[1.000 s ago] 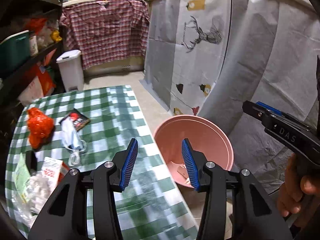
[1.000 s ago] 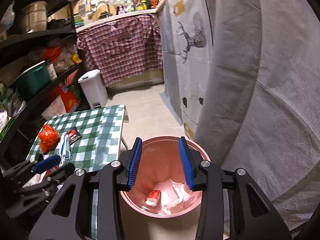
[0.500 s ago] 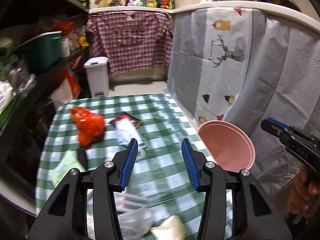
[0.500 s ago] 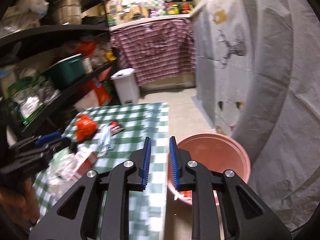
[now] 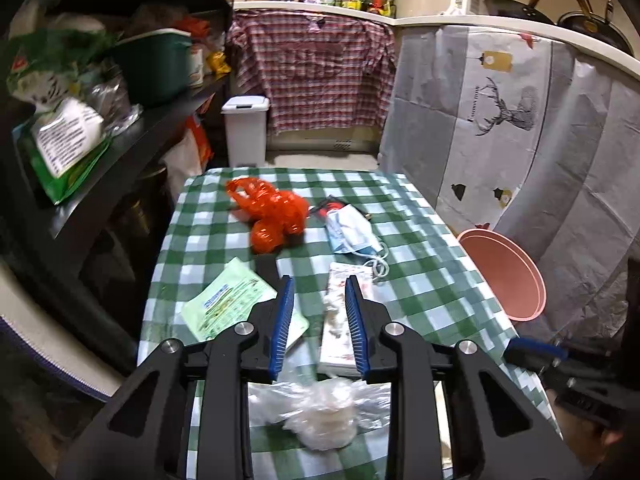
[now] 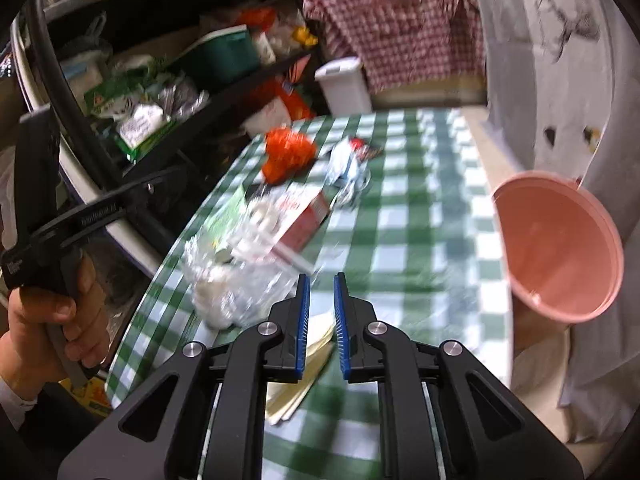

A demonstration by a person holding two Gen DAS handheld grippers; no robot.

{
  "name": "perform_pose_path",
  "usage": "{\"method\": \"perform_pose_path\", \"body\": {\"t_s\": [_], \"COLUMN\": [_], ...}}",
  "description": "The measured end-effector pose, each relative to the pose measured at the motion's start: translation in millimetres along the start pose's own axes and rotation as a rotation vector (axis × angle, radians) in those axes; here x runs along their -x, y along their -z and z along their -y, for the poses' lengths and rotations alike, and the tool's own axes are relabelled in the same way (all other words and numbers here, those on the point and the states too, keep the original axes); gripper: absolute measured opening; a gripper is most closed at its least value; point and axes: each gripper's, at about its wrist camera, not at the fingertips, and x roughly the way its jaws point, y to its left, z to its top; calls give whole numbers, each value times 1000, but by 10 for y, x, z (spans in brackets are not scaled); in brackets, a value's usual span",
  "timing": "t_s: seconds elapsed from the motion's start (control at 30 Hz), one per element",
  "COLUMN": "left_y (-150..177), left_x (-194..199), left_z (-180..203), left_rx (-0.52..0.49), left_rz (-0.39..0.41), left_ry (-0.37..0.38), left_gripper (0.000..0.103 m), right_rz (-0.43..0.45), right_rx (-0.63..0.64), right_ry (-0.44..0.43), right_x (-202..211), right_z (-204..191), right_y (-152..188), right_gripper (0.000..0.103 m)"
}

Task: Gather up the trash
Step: 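Grasp clear plastic bag with left tool while right tool grasps another napkin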

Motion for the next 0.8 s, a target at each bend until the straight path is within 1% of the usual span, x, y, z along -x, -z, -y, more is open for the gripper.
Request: {"method": "perform_pose_path", "body": {"t_s": [0.07, 0.1, 0.13, 0.2, 0.33, 0.47, 0.53, 0.67, 0.73, 0.77, 0.8], "left_y": [22, 38, 53, 88, 163, 237, 271, 318, 338, 351, 362], "left_x": [-14, -23, -39, -84, -186, -344, -428, -556, -611, -630, -650], "left_z": [-34, -43, -46, -22, 14, 32, 58, 133, 160, 164, 169], "left_rx": [3, 4, 4, -6, -13, -2, -2, -9, -19, -23, -25], "left_rz": [1, 2, -1, -16, -46, -97, -127, -165, -183, -184, -190], "left_ry": [-1, 2, 11, 25, 50, 87, 103, 122, 122, 119, 120], "left_gripper": [27, 27, 27, 27, 27, 27, 30, 31, 36, 36, 36], "right_rz": [-44, -59, -80, -109, -139, -191, -202, -217, -226, -228, -229], "right_rx": [-22, -30, -38, -47, -70, -104, -95, -71, -69, -67, -65], "right_ry": [-13, -16, -22, -25, -6, -23, -28, -46, -55, -56, -57], "right_x": [-124, -160, -208, -270, -328, -412, -432, -459, -473, -474, -475], "right_z": [-17, -20, -22, -34, 14, 76, 69, 26, 24, 23, 21], "right_y": [67, 96, 126, 168, 195, 241, 257, 279, 280, 276, 272], "right_gripper": [15, 17, 23, 30, 30, 32, 32, 32, 32, 31, 28]}}
